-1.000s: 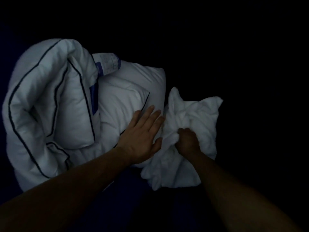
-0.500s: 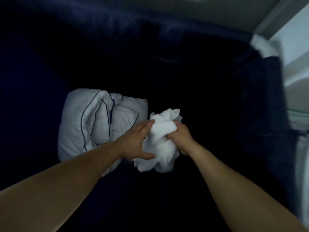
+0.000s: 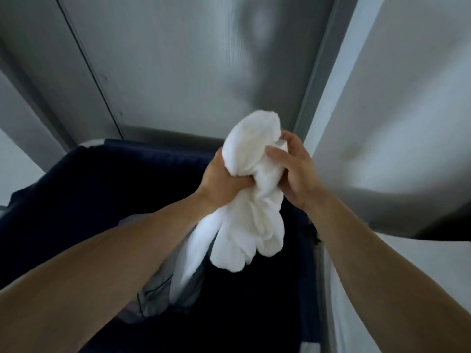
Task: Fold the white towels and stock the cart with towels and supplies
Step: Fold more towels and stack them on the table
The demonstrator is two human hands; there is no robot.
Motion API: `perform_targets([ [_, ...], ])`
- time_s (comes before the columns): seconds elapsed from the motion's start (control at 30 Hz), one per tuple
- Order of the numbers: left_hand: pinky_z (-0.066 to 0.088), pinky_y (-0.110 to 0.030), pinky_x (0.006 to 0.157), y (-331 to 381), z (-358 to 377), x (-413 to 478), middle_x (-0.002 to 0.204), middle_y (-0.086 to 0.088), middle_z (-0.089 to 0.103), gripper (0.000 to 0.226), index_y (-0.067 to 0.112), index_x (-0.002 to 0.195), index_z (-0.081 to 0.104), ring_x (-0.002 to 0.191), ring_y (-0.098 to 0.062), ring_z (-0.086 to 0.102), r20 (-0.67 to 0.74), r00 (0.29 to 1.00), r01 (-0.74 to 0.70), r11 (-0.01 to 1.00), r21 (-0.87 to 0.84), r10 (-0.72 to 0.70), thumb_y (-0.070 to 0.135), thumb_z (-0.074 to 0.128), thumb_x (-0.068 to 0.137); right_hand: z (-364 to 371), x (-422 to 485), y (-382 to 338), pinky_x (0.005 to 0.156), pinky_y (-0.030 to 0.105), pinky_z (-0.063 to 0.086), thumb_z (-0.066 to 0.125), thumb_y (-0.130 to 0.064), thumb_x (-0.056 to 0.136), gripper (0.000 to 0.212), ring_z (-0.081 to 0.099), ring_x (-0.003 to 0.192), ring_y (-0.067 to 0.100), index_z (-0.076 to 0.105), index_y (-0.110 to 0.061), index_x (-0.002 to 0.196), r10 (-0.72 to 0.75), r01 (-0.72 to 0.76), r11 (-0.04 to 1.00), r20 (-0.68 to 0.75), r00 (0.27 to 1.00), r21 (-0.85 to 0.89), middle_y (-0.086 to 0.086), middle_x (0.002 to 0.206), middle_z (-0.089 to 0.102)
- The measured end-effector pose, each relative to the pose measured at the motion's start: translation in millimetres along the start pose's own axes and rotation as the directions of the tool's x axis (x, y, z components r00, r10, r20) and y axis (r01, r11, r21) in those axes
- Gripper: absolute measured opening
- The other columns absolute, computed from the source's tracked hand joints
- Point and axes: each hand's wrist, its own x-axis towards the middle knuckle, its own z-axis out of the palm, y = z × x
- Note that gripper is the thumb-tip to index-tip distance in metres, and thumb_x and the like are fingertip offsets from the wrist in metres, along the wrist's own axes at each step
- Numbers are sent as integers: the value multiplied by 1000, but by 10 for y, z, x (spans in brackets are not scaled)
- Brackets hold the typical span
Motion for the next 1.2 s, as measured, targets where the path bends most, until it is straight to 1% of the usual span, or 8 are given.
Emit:
perform_targets([
  [0.13, 58, -29, 77, 1067, 111, -51, 105, 9, 72, 58, 29, 119, 63, 95, -7, 69, -148, 987, -74, 993, -94, 60, 21, 86, 66, -311, -380, -529, 102, 52, 48, 89, -28, 70, 96, 55, 129, 24, 33, -35, 147, -140, 181, 962, 197, 970, -205, 1, 143, 52],
  [0.23, 59, -33, 77, 1705, 271, -146, 100, 8, 74, 53, 26, 113, 64, 90, -9, 71, -233, 968, -139, 975, -175, 96, 24, 85, 65, -418, -702, -766, 105, 44, 49, 94, -42, 57, 112, 54, 128, 11, 29, -37, 148, -99, 168, 910, 194, 976, -379, -9, 141, 53],
  [0.37, 56, -23, 69, 2369, 558, -338, 92, 10, 73, 35, 29, 103, 63, 81, -2, 70, -197, 969, -195, 951, -242, 149, 25, 82, 74, -500, -1040, -1228, 84, 23, 57, 86, -11, 72, 77, 62, 109, -1, 44, -36, 131, -271, 275, 879, 67, 960, -390, -18, 119, 63],
  [0.47, 60, -33, 75, 2786, 745, -376, 95, 4, 76, 45, 19, 109, 67, 87, -12, 73, -146, 978, -195, 915, -354, 152, 27, 84, 68, -673, -1242, -1665, 71, 15, 53, 75, -4, 76, 55, 66, 94, -5, 56, -35, 118, -391, 334, 844, -56, 919, -420, -19, 103, 69],
  [0.6, 60, -34, 77, 3302, 1072, -426, 98, 5, 76, 51, 21, 113, 66, 89, -14, 73, -43, 979, -199, 885, -422, 200, 30, 85, 67, -957, -1509, -2095, 76, 28, 60, 75, -20, 73, 53, 69, 90, 1, 58, -35, 121, -459, 303, 805, -213, 862, -510, -13, 104, 71],
  [0.93, 61, -39, 77, 4006, 2120, -664, 98, 4, 76, 42, 23, 108, 64, 90, -18, 74, 106, 964, -126, 773, -621, 242, 22, 84, 71, -1760, -2238, -2836, 77, 29, 56, 79, -25, 70, 61, 64, 89, 1, 53, -34, 125, -602, 233, 726, -435, 669, -646, -17, 100, 65],
  [1.1, 58, -44, 87, 3515, 2806, -816, 110, 2, 74, 47, 25, 123, 61, 103, -20, 71, 237, 934, -96, 829, -550, 266, 30, 80, 80, -2527, -2481, -2477, 87, 34, 52, 81, -24, 67, 69, 63, 101, 12, 50, -31, 128, -480, 71, 698, -393, 784, -712, -12, 112, 64],
  [1.2, 54, -53, 93, 2738, 3128, -982, 118, -3, 72, 56, 23, 130, 59, 109, -26, 68, 396, 911, 43, 932, -360, 111, 34, 80, 78, -3077, -2523, -1942, 86, 32, 50, 73, -21, 79, 46, 63, 108, 26, 61, -16, 123, -194, -217, 480, -344, 919, -850, 4, 115, 68],
])
